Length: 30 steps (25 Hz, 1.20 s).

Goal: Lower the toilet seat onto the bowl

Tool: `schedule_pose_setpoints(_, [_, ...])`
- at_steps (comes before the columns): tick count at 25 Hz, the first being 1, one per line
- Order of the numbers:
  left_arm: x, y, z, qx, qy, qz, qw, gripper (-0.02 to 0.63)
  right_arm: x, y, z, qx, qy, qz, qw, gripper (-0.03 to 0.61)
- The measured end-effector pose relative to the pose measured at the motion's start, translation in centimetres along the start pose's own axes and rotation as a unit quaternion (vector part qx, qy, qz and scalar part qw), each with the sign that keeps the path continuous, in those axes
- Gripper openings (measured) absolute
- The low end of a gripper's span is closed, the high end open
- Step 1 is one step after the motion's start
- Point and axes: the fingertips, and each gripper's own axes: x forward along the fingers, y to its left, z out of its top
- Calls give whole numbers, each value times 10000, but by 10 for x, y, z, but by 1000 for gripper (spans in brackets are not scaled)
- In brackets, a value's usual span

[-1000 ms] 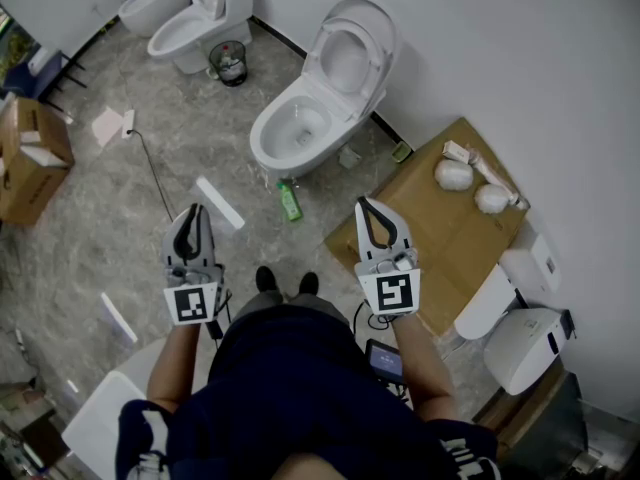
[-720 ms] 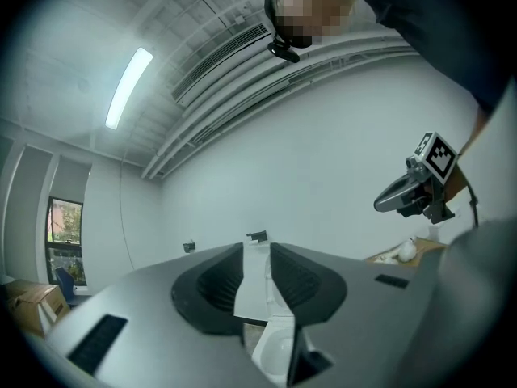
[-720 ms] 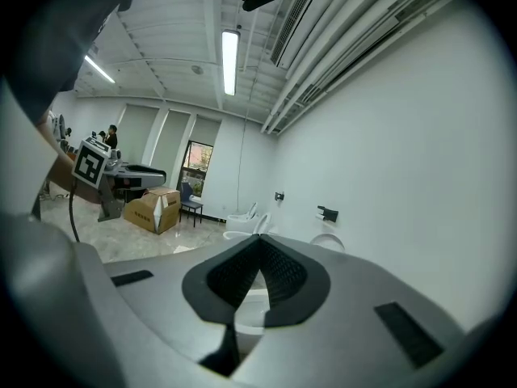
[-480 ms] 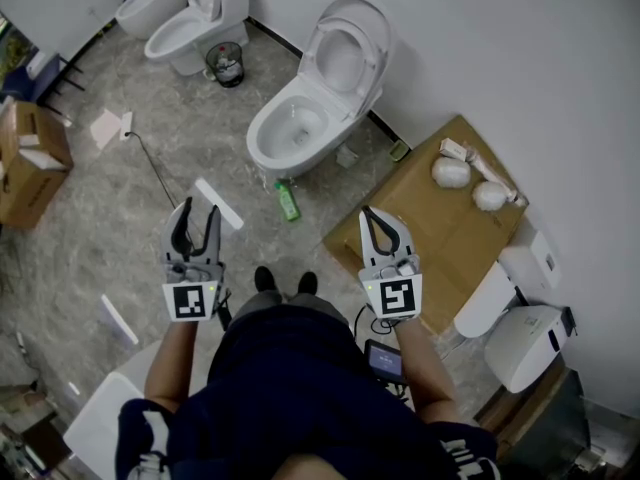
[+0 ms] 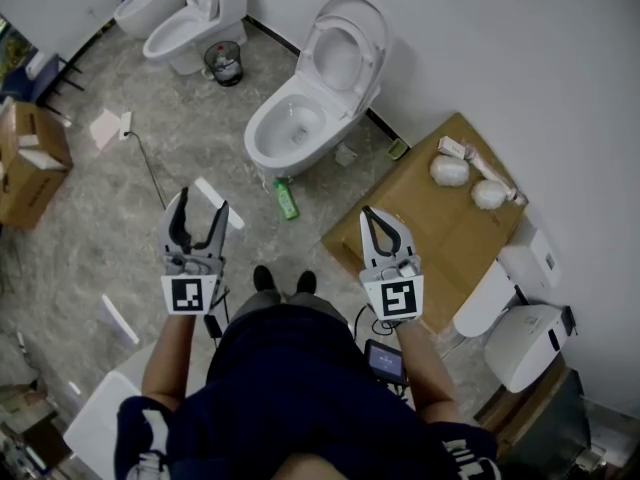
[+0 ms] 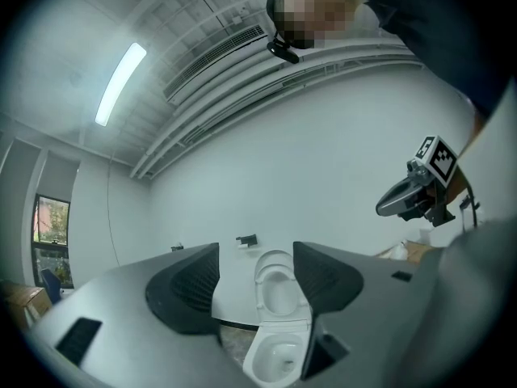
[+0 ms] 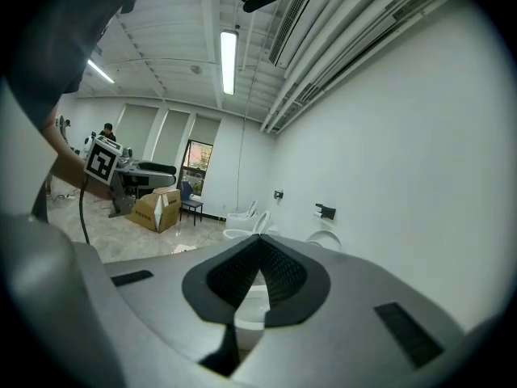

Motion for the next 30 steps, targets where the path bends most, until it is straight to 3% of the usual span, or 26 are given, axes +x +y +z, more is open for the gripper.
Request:
schedule_pose_setpoints(11, [22,-14,2,-45,-5,-110,9999,305,-4,-17,-6,37,-21,17,10000,20])
schedule_pose_setpoints(19, [45,-36,-4,192,95,-174,9996,307,-8,-37,-26,21,41,155,9999,20])
schedule_pose_setpoints(30, [86,-38,-1,252,-86,-326,9991,305,1,-50,-41,76,96,161,9998,20])
